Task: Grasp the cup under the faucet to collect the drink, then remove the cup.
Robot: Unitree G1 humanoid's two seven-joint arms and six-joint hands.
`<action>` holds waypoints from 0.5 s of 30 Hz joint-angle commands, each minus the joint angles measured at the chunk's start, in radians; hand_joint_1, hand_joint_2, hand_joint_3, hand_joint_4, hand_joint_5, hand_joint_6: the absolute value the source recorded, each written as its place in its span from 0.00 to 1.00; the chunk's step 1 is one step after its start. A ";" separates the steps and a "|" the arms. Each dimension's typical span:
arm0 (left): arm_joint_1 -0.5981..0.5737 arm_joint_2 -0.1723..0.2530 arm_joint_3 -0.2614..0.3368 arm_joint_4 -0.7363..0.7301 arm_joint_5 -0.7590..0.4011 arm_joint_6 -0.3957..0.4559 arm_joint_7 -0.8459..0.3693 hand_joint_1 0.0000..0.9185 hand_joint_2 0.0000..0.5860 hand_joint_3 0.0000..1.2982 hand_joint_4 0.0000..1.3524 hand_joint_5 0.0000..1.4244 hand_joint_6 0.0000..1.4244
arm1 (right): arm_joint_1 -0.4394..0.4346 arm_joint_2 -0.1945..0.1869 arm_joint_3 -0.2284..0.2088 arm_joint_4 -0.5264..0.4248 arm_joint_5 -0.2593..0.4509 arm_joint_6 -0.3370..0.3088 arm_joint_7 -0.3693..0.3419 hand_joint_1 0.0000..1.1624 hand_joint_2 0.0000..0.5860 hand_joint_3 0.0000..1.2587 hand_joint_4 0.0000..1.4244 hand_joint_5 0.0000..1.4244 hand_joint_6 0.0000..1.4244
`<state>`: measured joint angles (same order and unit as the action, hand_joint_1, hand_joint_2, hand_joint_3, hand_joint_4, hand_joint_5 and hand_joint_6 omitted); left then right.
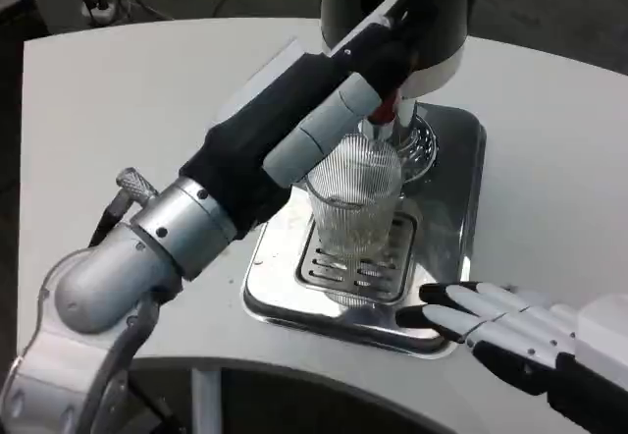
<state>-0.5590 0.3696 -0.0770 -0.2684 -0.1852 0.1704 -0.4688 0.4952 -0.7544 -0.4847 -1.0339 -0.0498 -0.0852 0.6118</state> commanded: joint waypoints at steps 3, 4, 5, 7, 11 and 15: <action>-0.043 0.089 -0.033 -0.049 0.037 0.050 -0.087 0.00 0.15 0.00 0.00 0.00 0.00 | 0.002 0.009 0.002 -0.013 0.007 -0.018 -0.006 0.43 0.78 0.07 0.00 0.00 0.00; -0.050 0.096 -0.036 -0.050 0.042 0.057 -0.093 0.00 0.15 0.00 0.00 0.00 0.00 | 0.000 0.010 0.005 -0.013 0.005 -0.018 -0.007 0.43 0.78 0.07 0.00 0.00 0.00; -0.057 0.100 -0.039 -0.049 0.046 0.063 -0.097 0.00 0.15 0.00 0.00 0.00 0.00 | -0.003 0.010 0.008 -0.013 0.003 -0.018 -0.008 0.43 0.78 0.07 0.00 0.00 0.00; -0.073 0.109 -0.044 -0.042 0.057 0.074 -0.105 0.00 0.15 0.00 0.00 0.00 0.00 | -0.007 0.012 0.014 -0.013 -0.003 -0.018 -0.011 0.43 0.78 0.07 0.00 0.00 0.00; -0.099 0.129 -0.056 -0.029 0.108 0.078 -0.103 0.00 0.16 0.00 0.00 0.00 0.00 | -0.015 0.026 0.023 -0.013 -0.017 -0.018 -0.021 0.43 0.78 0.07 0.00 0.00 0.00; -0.106 0.141 -0.067 -0.024 0.161 0.066 -0.106 0.00 0.17 0.00 0.00 0.00 0.00 | -0.021 0.039 0.028 -0.013 -0.027 -0.018 -0.025 0.43 0.78 0.07 0.01 0.00 0.00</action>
<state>-0.6639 0.4962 -0.1188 -0.3012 -0.0532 0.2401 -0.5529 0.4742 -0.7232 -0.4599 -1.0340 -0.0728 -0.0882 0.5973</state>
